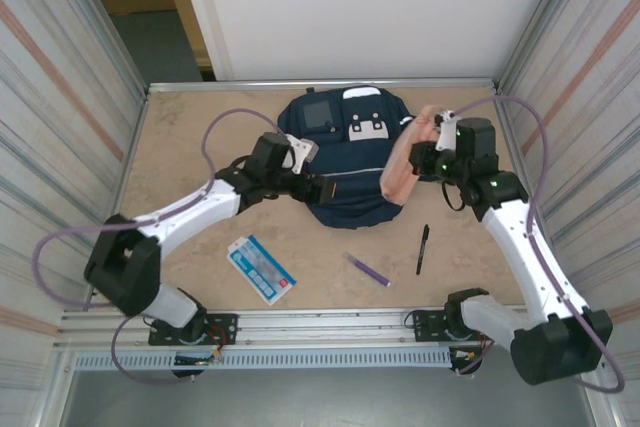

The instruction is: Pack books, pencil case, and school supplies into a backpack

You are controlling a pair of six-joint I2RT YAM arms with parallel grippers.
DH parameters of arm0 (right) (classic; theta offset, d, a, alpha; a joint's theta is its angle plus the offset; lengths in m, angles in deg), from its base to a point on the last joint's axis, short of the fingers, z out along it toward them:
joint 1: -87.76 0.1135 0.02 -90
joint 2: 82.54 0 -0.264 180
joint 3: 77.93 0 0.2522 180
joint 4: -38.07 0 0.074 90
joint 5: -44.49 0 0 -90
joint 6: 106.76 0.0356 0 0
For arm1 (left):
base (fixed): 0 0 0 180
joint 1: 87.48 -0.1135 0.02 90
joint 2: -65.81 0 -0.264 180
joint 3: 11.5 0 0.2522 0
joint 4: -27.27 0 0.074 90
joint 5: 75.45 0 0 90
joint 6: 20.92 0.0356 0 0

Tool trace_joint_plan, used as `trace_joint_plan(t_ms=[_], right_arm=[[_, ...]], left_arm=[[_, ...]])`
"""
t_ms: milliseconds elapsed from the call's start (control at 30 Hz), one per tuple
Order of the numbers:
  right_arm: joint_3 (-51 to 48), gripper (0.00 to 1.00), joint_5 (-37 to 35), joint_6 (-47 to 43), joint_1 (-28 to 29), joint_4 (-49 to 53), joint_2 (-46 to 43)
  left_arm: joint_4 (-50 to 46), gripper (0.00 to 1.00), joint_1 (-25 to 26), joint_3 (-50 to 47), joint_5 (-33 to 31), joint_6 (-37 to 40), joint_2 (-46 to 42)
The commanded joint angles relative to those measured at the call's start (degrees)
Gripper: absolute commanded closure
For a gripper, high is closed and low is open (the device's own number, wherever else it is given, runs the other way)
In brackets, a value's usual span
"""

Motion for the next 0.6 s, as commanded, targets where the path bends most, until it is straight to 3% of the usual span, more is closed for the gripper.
trace_joint_plan(t_ms=[0, 100, 267, 567], right_arm=[[-2.02, 1.00, -4.52, 1.68, -0.86, 1.07, -3.39], [-3.45, 1.00, -4.31, 0.93, -1.15, 0.61, -5.63], [-4.01, 1.00, -3.29, -0.26, -1.62, 0.34, -6.92], [-4.54, 1.00, -0.80, -0.53, -1.61, -0.42, -6.56]], left_arm=[[-8.71, 0.09, -0.10, 6.49, -7.05, -3.93, 6.36], [-12.09, 0.19, -0.10, 12.22, -4.16, -7.30, 12.07], [-12.06, 0.20, -1.01, 15.76, -4.76, -14.16, 17.08], [-12.08, 0.22, -2.50, 20.19, -2.36, -18.95, 23.26]])
